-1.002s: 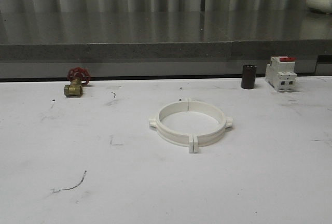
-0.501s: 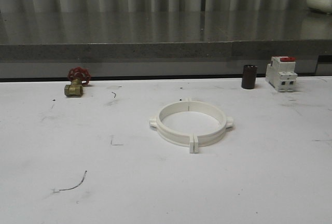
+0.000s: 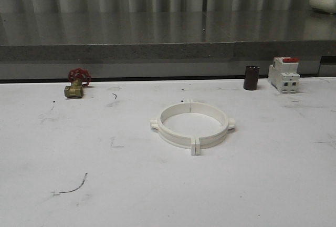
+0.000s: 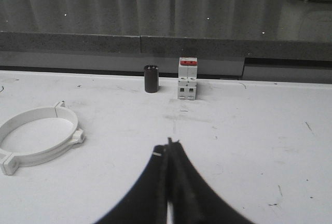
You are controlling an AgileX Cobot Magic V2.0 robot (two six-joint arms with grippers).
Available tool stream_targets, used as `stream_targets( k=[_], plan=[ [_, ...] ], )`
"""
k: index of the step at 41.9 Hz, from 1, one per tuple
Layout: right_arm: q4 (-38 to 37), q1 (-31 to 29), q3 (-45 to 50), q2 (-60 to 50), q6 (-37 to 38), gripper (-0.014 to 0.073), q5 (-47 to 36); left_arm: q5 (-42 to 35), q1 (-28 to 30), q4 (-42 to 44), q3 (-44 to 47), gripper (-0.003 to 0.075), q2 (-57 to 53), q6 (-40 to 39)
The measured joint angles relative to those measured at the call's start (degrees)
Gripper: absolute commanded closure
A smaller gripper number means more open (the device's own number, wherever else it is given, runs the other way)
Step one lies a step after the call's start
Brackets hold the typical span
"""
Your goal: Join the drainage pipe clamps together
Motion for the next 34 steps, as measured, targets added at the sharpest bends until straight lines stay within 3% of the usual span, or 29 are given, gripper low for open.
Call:
stream_targets(
  k=[34],
  plan=[
    [-0.60, -1.82, 1.48, -0.87, 2.66, 0.0713, -6.17, -0.04, 0.00, 0.00, 0.00, 0.0741, 0.00, 0.00]
  ],
)
